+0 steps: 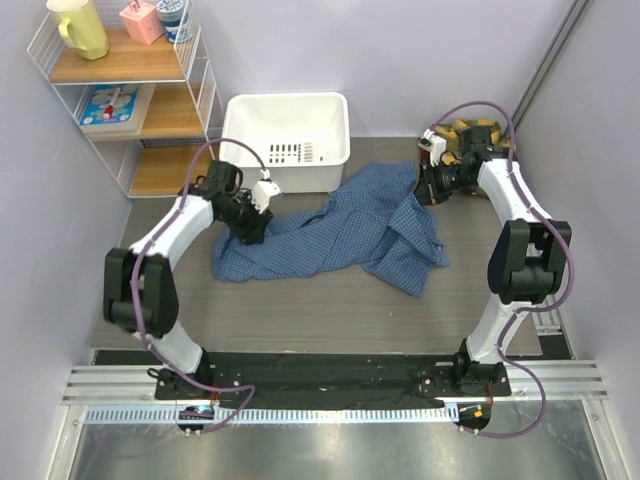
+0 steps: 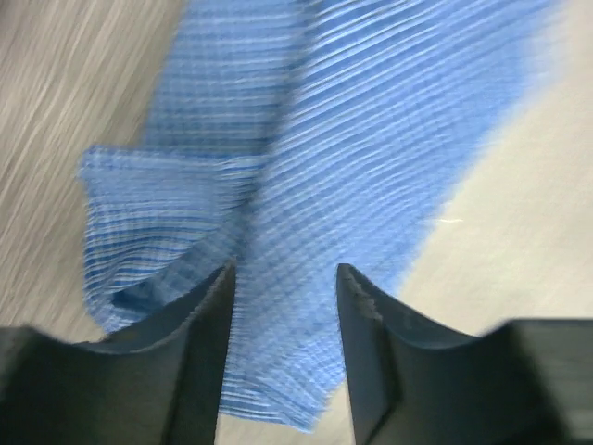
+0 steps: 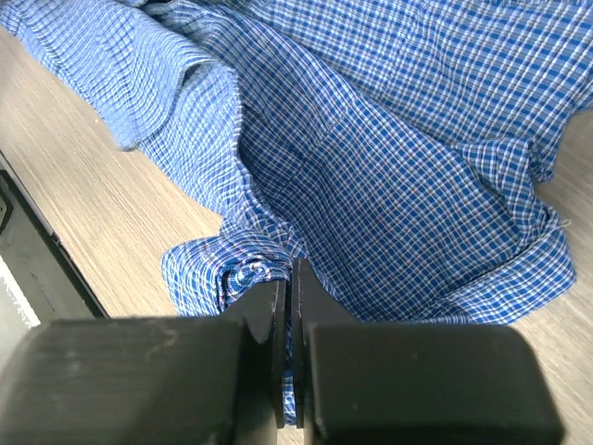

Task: Fold and stack the long sleeve shirts
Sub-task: Flatten the shirt out

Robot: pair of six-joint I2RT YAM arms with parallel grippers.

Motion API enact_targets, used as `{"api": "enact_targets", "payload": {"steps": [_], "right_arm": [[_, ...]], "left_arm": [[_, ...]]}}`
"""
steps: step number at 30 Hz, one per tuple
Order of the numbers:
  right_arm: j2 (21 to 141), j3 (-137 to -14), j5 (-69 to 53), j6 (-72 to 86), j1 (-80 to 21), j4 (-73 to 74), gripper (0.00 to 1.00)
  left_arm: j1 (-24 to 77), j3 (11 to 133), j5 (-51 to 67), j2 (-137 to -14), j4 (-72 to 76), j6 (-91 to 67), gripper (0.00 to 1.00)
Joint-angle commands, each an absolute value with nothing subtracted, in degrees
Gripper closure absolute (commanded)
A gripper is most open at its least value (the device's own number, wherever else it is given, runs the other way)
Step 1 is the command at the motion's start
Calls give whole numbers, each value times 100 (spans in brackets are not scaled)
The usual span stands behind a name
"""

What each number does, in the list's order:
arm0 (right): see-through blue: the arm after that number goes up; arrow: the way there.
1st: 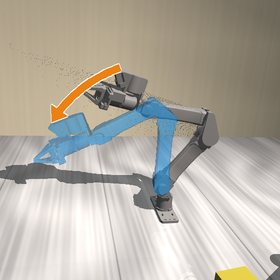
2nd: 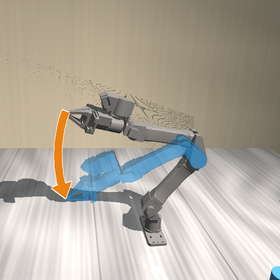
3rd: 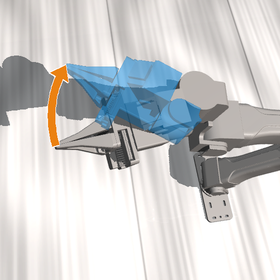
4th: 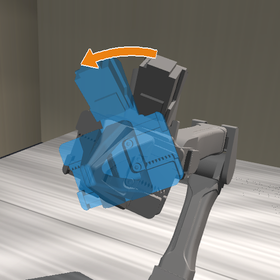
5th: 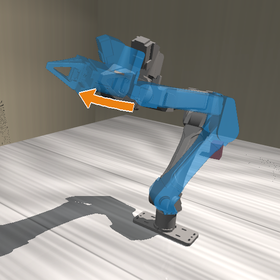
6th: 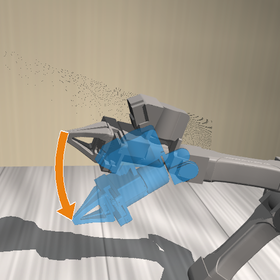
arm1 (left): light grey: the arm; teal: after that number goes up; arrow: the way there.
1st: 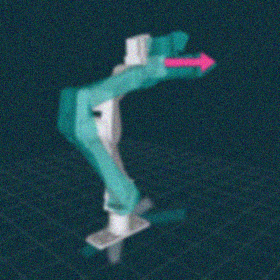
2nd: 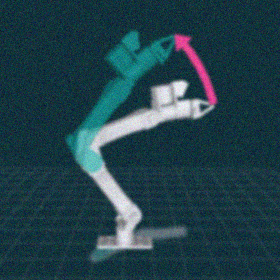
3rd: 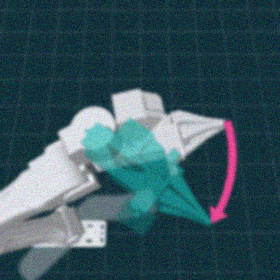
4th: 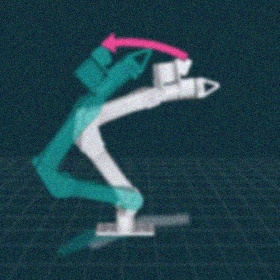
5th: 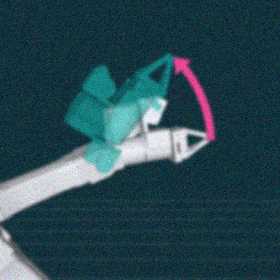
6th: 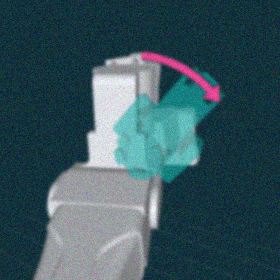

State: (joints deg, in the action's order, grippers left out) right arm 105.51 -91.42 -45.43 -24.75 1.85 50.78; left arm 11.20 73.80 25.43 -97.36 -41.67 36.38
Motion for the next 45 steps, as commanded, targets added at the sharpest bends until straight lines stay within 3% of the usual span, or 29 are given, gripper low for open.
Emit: {"api": "enact_targets", "payload": {"steps": [1,3,8,15,22,24,31,35,37,42,45], "right_arm": [[10494,-9290,-4403,-2268,35,4887,99],[10477,-9211,-4351,-2224,0,4825,99],[10450,-9088,-4315,-2224,0,4808,99],[10468,-9114,-4254,-2241,0,4834,99],[10494,-9088,-4254,-2355,0,4834,99],[10477,-9079,-4228,-2390,0,4843,99],[10433,-8930,-4280,-2470,0,4878,99],[10354,-8938,-4307,-2593,0,4974,99],[10301,-8956,-4315,-2672,0,5044,99],[10152,-8956,-4263,-2839,0,5176,99],[10125,-8947,-4254,-2874,0,5229,99]], "left_arm": [[1861,6743,3226,-8344,-3938,3332,47],[2187,6365,2972,-8140,-3614,3059,33],[3075,5484,1996,-8094,-2210,2743,22],[3989,5959,828,-9139,-1355,2268,20],[4271,6056,-332,-9834,-739,1951,21],[4263,6065,-762,-9870,-695,1986,26],[4008,5783,-660,-9317,-825,2399,52],[3762,5818,-344,-8948,-1457,2557,72],[3674,5836,-20,-8755,-1695,2698,78],[3331,5932,746,-8482,-2494,2882,81],[3235,5924,1177,-8420,-2750,3014,91]]}}
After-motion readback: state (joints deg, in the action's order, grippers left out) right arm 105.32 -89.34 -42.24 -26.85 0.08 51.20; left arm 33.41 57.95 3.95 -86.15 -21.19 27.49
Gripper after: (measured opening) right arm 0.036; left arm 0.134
